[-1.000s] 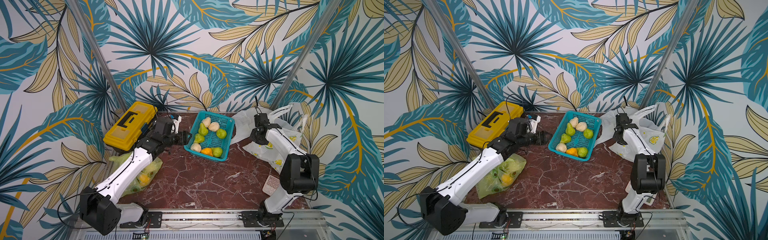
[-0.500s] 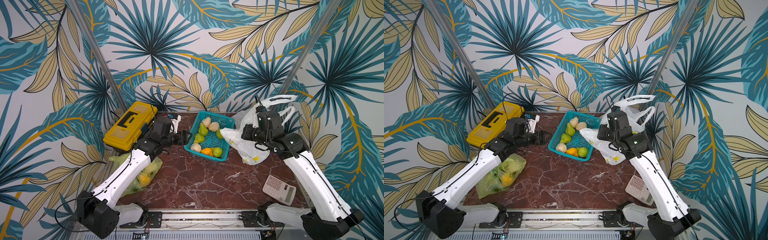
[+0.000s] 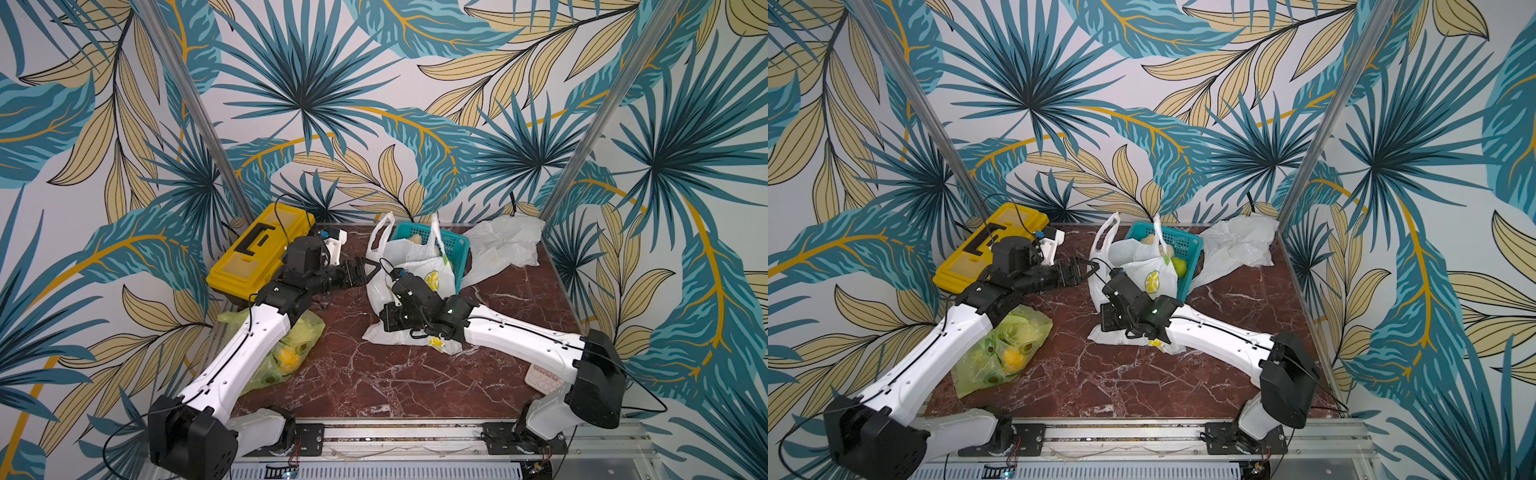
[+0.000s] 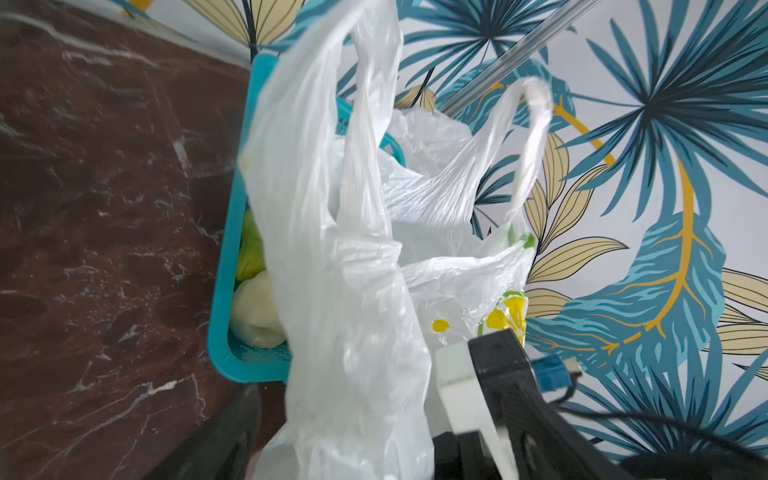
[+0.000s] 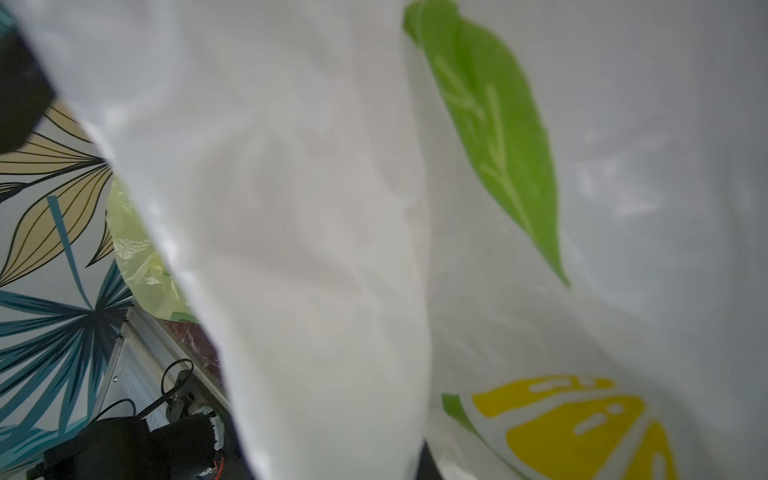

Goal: Place the pears into plastic bags & tie knots
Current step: Place the plastic bag at the center of the board, then pick up the plastic bag at the center of the board.

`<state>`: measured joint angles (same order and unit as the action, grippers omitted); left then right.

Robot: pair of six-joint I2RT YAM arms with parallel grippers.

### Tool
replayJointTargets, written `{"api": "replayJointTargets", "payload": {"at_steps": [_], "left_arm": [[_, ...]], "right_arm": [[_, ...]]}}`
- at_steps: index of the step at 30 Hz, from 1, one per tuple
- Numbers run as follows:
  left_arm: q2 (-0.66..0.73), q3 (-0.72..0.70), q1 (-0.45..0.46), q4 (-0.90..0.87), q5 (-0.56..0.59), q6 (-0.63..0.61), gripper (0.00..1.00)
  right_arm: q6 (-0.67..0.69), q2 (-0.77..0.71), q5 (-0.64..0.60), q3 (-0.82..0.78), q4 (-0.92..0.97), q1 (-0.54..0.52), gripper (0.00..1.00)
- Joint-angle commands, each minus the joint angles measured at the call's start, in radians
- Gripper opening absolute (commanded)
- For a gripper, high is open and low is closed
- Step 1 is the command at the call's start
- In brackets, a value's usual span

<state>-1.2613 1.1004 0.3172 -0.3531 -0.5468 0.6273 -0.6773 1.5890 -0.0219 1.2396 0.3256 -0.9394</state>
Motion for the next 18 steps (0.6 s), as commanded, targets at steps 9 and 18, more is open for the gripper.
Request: {"api": "replayJointTargets", "payload": {"at_steps": [9,18], "left_arm": [[-0.131,-0.021,-0.015,0.129,0.021,-0.082,0.32],[0.023,-0.109,-0.083,0.147,-0.193,-0.362,0.16]], "right_arm": [[-0.02,-0.074,0.203,-0.001,-0.088,0.026,0.54],[0.116,-0.242,-0.047,0.181,0.47,0.294,0.81]]}}
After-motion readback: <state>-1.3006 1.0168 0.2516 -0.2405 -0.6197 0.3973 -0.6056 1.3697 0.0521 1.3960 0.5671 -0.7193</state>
